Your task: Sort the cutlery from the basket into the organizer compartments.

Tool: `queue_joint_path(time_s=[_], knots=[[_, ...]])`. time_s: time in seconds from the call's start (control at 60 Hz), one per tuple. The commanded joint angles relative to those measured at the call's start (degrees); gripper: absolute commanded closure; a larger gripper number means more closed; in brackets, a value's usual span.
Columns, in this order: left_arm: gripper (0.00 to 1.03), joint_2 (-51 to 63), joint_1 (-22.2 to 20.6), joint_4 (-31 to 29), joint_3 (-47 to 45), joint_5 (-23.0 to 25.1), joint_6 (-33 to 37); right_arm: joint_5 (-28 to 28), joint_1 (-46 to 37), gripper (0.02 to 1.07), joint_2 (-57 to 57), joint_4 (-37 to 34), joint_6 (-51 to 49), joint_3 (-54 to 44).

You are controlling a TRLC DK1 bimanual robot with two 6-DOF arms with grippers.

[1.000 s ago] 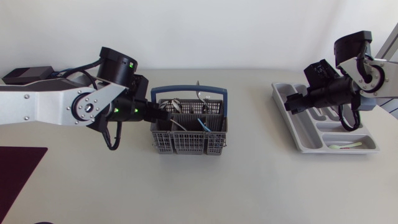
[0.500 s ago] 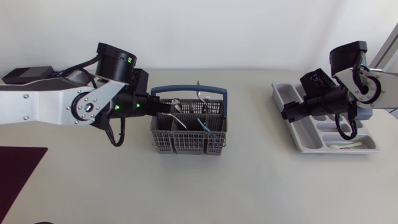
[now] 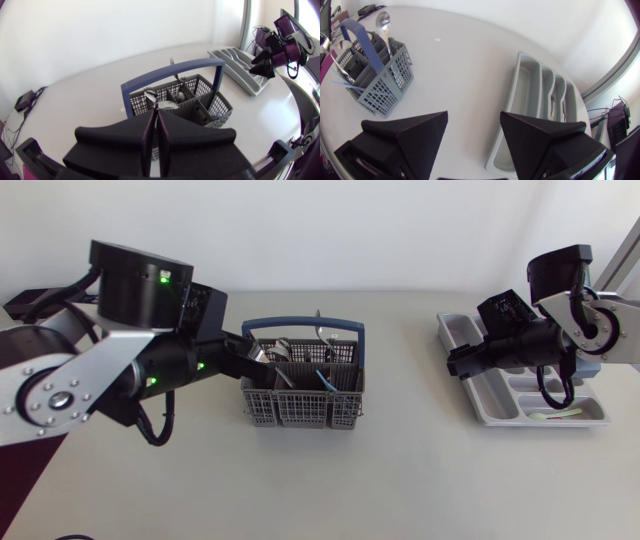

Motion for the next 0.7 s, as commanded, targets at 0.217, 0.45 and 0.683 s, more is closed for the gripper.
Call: queue_joint_path(time_s=[0.217,0.45,0.683], knots=[[1.00,-9.5,-7.2,1.6,-0.9,-7.4,7.9,-2.7,10.6,0.31,-14.5,-1.9,-1.4,-4.7],[1.00,-12.5,-6.1,0.5,3.5,-6.8,8.2,-2.6,23.0,0.31,-23.5,-5.0,-1.3,-3.0],[1.00,-15.0,-5.6,2.2,4.5,-4.2,6.4,-2.6,30.0,0.31,-26.6,-4.5,-1.4,-2.9]])
